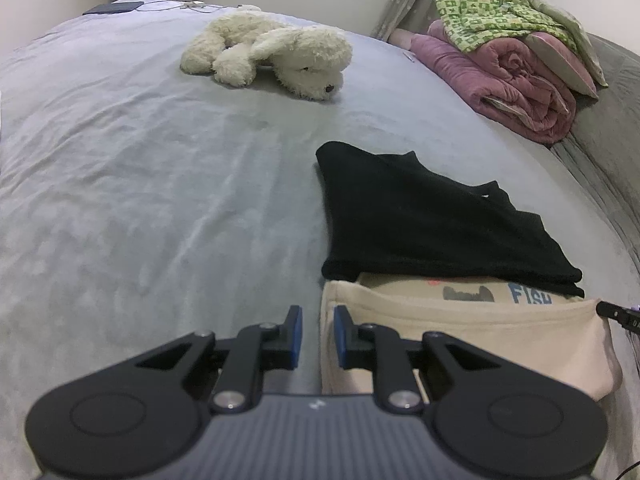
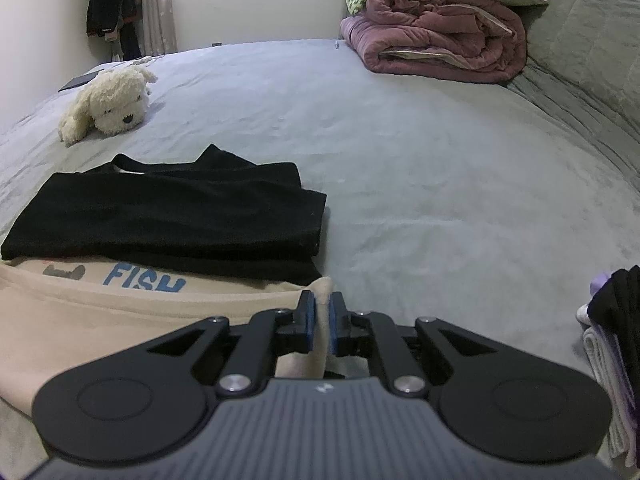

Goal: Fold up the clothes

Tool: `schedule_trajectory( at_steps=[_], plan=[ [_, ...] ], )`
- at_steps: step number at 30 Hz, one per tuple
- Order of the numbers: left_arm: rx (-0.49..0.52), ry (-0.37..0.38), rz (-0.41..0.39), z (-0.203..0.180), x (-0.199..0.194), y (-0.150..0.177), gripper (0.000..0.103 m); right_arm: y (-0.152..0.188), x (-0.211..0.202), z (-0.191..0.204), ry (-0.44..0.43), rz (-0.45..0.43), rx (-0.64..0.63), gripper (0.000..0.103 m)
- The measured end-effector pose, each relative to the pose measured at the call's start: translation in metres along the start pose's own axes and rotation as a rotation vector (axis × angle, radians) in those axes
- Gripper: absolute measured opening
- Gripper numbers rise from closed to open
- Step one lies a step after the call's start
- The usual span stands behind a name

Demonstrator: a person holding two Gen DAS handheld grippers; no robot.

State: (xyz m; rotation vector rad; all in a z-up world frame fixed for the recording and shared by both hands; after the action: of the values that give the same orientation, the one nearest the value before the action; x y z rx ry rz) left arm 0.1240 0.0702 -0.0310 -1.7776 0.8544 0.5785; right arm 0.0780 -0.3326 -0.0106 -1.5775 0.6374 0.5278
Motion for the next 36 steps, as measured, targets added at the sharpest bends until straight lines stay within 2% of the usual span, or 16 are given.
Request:
schedule_trajectory(
  at_steps=[8, 15, 19, 31, 33, 36],
  plan=[
    [0.017, 0.019, 0.014, -0.006, 0.001, 0.004, 0.018, 0.0, -0.003, -0.007, 0.038, -0.003, 0.007, 0.009],
    [0.014, 0.026, 0.026, -0.007, 0.001, 0.006, 0.022, 0.001, -0.002, -0.005, 0.009, 0.006, 0.014, 0.011],
    [0.026, 0.024, 0.032, -0.009, 0.001, 0.009, 0.023, 0.002, -0.001, -0.004, 0.001, 0.015, 0.01, 0.016],
    [0.032, 0.023, 0.041, -0.013, 0.009, 0.015, 0.027, 0.009, 0.006, 0.001, -0.008, 0.046, -0.005, 0.016],
    [0.036, 0.018, 0.04, -0.014, 0.011, 0.017, 0.025, 0.009, 0.007, 0.001, -0.009, 0.047, -0.005, 0.016],
    [0.061, -0.005, 0.033, -0.014, 0.011, 0.019, 0.011, 0.011, 0.009, 0.002, -0.013, 0.053, -0.004, 0.016]
  ],
)
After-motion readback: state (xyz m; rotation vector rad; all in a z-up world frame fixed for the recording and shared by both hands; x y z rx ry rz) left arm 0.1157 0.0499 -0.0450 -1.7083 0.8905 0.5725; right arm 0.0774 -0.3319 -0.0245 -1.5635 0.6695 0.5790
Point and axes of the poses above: each gripper's, at about its wrist camera, not at the fingertips, and x roughly the way its jaws point, z to its left, y to its underside, the point moved 10 cm from there along x, roughly the way its jaws point, and after that the axes turned 8 degrees about -x, right-handed, at the moved point
